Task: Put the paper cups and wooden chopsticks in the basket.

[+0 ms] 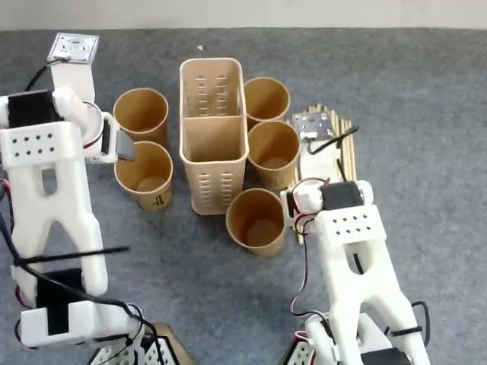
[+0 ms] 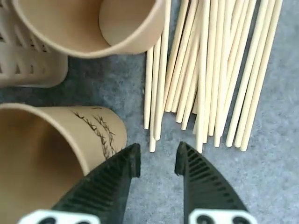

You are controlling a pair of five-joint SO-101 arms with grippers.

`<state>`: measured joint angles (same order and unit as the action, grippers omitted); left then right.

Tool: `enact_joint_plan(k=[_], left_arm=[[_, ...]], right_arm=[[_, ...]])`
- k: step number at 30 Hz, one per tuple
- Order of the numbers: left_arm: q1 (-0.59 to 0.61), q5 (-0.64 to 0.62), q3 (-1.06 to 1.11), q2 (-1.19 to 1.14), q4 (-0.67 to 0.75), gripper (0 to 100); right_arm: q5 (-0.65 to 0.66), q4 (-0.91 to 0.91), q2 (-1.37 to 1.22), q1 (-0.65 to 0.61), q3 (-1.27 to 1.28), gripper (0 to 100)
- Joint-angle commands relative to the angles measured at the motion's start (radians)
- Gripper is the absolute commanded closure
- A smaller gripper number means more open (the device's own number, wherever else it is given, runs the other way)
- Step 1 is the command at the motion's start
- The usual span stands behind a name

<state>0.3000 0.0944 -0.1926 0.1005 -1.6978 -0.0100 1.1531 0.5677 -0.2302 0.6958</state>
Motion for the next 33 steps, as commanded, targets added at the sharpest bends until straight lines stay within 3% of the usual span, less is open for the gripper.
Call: enact_joint_plan(k=[1,10,21,27,33], left_arm=[[0.031,-0.002,0.041,-0.008,0.054,72],[0.042,-0.002,0.17,-0.01,0.152,72],[0.038,-0.002,0.202,-0.018,0.163,72],[0.038,-0.002,0.277,-0.018,0.242,72],[0.038,-0.002,0.326,-0.018,0.287,72]], right_arm=[[-0.006,-0.002,0.012,-0.002,-0.002,86.0],[-0.006,0.071,0.013,-0.002,-0.024,86.0],[-0.003,0.251,0.013,0.081,-0.291,86.0],[-0.002,0.298,0.004,0.024,-0.337,86.0],[-0.003,0.185,0.008,-0.058,-0.179,86.0]])
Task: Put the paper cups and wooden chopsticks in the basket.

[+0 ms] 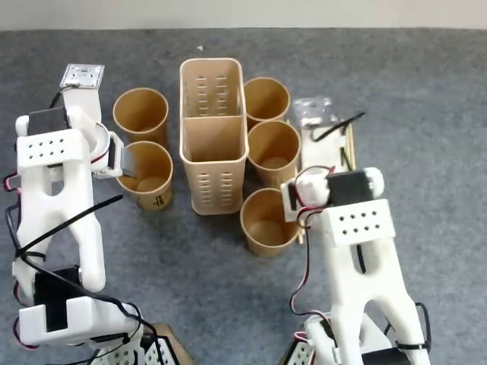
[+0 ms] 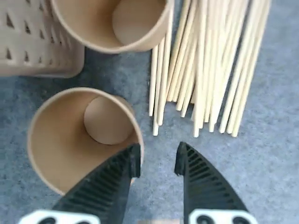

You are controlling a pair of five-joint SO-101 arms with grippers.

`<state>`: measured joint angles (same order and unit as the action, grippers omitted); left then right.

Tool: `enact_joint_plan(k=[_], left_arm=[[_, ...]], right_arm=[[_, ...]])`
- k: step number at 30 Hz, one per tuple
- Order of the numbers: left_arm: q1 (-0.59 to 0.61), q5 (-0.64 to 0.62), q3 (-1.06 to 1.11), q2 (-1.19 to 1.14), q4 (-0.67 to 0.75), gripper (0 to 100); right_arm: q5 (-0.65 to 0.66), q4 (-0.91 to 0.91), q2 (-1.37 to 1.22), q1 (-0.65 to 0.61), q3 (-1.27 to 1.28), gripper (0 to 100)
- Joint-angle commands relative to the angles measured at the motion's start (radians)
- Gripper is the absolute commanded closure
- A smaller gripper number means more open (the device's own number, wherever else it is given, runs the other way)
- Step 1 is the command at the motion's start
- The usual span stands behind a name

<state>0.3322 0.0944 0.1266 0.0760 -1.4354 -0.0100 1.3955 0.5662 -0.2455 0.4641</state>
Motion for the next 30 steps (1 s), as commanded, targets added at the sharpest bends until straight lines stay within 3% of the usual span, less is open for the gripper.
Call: enact_joint_plan(k=[1,8,17,21,25,30], left_arm=[[0.005,-0.002,0.01,0.007,0.025,72],[0.005,-0.002,0.022,0.005,0.046,72],[-0.033,-0.002,0.17,0.005,0.187,72],[-0.064,-0.003,0.208,0.005,0.227,80],[-0.067,-0.003,0.225,0.005,0.253,89],[-0.067,-0.003,0.214,0.008,0.245,100]], right_arm=[[-0.003,-0.07,0.007,-0.053,0.07,86.0],[-0.003,-0.176,0.005,-0.059,0.183,86.0],[-0.003,-0.354,0.004,-0.059,0.351,86.4],[-0.003,-0.378,0.004,-0.059,0.404,87.5],[-0.003,-0.38,0.004,-0.059,0.42,99.3],[-0.003,-0.374,0.008,-0.059,0.42,99.4]])
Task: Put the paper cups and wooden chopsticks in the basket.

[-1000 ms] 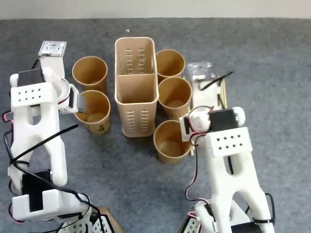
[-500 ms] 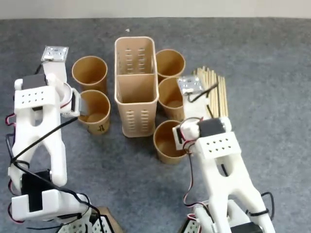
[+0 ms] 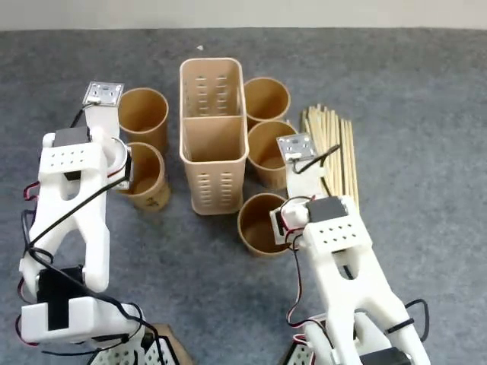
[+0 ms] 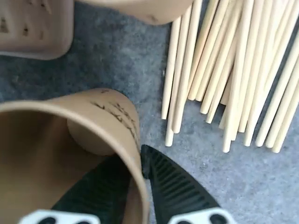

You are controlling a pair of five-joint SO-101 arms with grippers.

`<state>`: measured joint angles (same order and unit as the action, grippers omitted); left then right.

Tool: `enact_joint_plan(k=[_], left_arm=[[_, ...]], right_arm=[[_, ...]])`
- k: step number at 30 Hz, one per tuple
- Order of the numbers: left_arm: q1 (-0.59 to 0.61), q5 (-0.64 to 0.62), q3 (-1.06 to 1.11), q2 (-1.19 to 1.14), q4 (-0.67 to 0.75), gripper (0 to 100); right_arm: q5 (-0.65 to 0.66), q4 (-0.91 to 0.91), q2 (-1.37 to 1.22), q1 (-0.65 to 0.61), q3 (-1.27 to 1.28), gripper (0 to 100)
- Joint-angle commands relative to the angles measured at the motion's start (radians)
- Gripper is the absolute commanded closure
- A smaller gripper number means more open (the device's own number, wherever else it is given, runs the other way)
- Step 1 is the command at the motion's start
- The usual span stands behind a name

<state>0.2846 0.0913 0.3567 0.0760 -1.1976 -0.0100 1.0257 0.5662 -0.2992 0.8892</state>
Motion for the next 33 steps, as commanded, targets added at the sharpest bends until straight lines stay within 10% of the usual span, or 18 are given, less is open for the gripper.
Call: enact_joint_plan(k=[1,16,25,33], left_arm=[[-0.019,0.0,-0.016,0.01,0.008,99],[0.03,0.0,-0.538,0.021,-0.588,100],[-0.018,0.049,-0.719,0.395,-0.566,100],[-0.38,0.046,-0.797,0.455,-0.324,100]], right_arm=[[-0.003,0.001,0.013,-0.004,-0.005,99.4],[0.242,0.479,0.015,0.283,-0.498,99.4],[0.201,0.733,0.012,0.292,-1.158,99.4],[0.107,0.665,0.004,0.186,-1.271,99.4]])
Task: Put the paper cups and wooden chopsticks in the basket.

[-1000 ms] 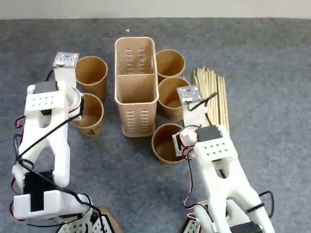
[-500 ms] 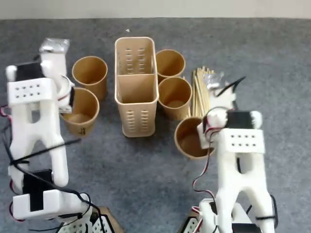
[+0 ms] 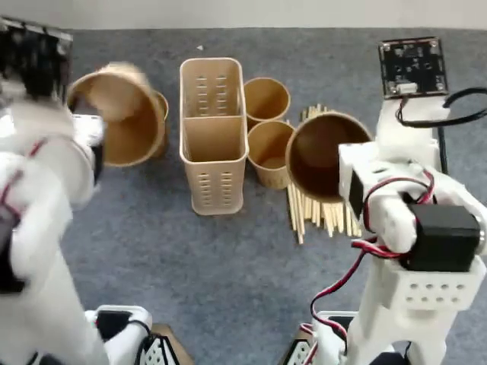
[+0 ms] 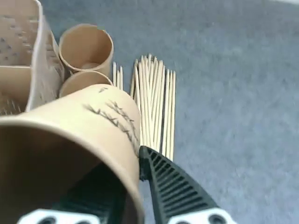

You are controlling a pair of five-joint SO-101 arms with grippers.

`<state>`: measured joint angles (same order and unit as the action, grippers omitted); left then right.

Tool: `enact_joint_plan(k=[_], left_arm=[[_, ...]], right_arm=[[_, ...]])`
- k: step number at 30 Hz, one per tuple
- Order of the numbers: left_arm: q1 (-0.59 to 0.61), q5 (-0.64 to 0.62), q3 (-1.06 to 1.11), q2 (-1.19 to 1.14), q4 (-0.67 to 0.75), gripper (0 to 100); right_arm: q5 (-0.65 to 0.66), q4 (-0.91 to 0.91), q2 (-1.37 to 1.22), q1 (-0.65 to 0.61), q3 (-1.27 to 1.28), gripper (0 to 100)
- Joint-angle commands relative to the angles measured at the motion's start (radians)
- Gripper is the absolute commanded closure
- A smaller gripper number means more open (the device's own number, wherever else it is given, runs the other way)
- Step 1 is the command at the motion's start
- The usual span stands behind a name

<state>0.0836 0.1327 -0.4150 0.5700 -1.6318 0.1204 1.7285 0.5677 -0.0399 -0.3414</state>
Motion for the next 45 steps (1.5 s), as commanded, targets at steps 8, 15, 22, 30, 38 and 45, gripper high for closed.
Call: enact_joint_plan(k=[8,15,22,30,38,45], left_arm=[[-0.26,-0.078,-0.03,-0.387,0.229,100],[-0.219,-0.095,-0.03,-0.519,0.285,100],[-0.213,-0.098,-0.031,-0.584,0.304,90],[-0.191,-0.094,-0.116,-0.584,0.325,74],[-0.16,-0.094,-0.438,-0.593,0.279,74],[-0.054,-0.094,-0.433,-0.593,0.284,74]], right_arm=[[-0.028,-0.116,0.002,-0.148,-0.039,99.4],[-0.029,-0.163,0.001,-0.151,-0.038,99.4],[-0.049,-0.2,0.001,-0.254,-0.038,99.4],[-0.051,-0.255,-0.022,-0.26,-0.036,99.4],[-0.051,-0.338,-0.148,-0.292,-0.038,99.4],[-0.051,-0.441,-0.26,-0.352,-0.039,99.4]])
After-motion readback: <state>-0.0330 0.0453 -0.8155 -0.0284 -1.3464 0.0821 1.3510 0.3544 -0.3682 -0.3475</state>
